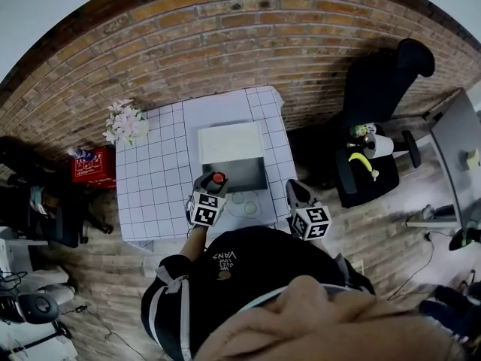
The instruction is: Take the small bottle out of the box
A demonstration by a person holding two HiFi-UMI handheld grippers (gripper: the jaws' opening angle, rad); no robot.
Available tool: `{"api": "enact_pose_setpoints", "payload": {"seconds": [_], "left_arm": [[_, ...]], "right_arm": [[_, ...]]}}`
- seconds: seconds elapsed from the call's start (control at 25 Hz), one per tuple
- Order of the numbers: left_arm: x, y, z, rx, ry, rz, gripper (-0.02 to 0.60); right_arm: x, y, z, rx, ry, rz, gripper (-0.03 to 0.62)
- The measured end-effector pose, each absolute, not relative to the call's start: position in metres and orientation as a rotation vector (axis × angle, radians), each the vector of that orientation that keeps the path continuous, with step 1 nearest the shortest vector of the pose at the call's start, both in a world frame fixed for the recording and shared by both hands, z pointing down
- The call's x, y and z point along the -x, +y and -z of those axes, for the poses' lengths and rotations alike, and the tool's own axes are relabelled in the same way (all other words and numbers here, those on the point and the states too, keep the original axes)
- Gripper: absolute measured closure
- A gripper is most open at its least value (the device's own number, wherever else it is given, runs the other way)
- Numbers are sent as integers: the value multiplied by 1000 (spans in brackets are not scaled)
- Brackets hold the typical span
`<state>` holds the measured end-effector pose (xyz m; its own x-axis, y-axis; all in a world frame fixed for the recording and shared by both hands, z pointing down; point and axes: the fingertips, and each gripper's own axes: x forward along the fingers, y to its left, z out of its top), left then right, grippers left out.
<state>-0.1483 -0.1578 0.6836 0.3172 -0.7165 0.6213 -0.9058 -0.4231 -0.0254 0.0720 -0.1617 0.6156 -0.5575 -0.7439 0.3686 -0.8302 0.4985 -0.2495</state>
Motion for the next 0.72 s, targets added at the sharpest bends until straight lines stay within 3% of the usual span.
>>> {"api": "enact_pose_setpoints", "payload": {"seconds": [0.72], "left_arm": [[198, -112, -670, -2018, -1694, -689, 376]], "right_arm": [[-8, -177, -612, -1035, -2648, -551, 592]]}}
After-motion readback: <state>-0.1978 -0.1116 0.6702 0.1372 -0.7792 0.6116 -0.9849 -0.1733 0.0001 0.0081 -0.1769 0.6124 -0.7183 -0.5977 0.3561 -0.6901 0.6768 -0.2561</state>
